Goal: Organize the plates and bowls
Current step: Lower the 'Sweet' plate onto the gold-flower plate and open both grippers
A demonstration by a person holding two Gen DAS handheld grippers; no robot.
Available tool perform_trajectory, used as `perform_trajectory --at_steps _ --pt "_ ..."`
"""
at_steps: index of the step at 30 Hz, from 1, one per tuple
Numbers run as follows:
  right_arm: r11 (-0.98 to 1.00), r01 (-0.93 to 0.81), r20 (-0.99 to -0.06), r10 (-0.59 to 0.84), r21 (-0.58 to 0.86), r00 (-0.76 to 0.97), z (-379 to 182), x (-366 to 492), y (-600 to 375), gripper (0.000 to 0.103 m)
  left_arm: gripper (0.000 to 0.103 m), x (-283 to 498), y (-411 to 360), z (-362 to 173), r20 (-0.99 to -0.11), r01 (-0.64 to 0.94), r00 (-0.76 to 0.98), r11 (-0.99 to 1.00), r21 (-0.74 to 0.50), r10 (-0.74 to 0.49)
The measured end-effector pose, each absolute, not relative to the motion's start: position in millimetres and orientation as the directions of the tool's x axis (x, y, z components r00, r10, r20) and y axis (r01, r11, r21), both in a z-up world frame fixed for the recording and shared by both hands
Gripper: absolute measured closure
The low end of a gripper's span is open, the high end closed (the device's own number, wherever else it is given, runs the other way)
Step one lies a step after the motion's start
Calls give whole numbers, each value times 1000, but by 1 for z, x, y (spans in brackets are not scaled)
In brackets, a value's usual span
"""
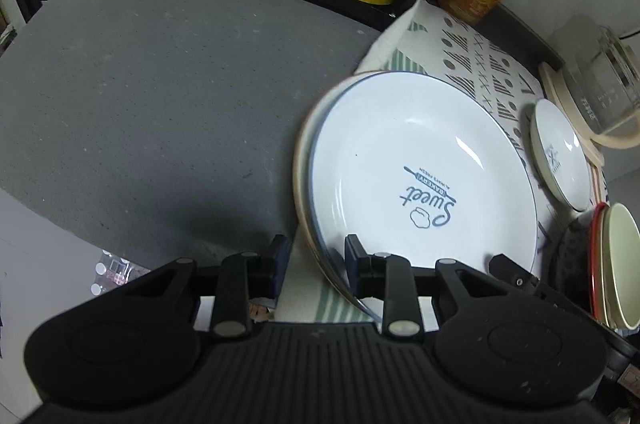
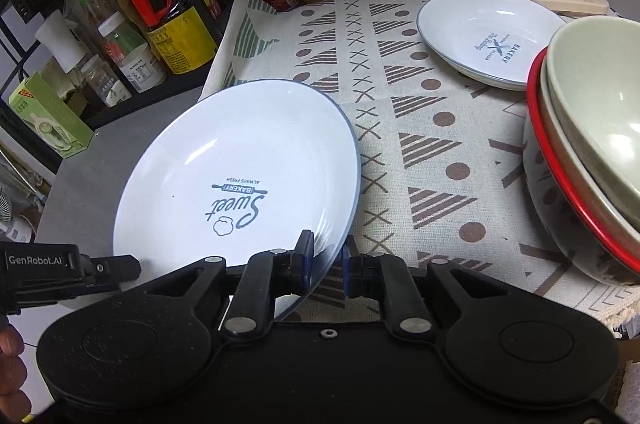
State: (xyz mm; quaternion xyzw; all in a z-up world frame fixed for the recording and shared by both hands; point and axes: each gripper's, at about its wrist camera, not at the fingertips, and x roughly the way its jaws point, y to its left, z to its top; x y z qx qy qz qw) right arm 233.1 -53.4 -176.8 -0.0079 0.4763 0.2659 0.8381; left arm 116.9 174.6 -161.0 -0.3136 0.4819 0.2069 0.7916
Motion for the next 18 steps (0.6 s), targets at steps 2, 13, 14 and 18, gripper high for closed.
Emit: perform_trajectory --at_steps 2,13,14,18 --pt "857 -450 -803 444 252 398 -177 235 -55 88 75 118 176 -161 -892 -627 451 723 -290 34" --pt "847 -444 -760 487 292 431 -154 244 -68 56 74 132 177 -149 -887 -603 457 754 -260 60" --pt "845 -445 -752 494 297 437 -150 245 -69 56 72 134 177 -146 -882 -597 467 759 -260 65" --pt "842 -450 -716 509 297 479 -131 252 -75 43 56 143 175 -131 -863 -587 498 766 -264 84"
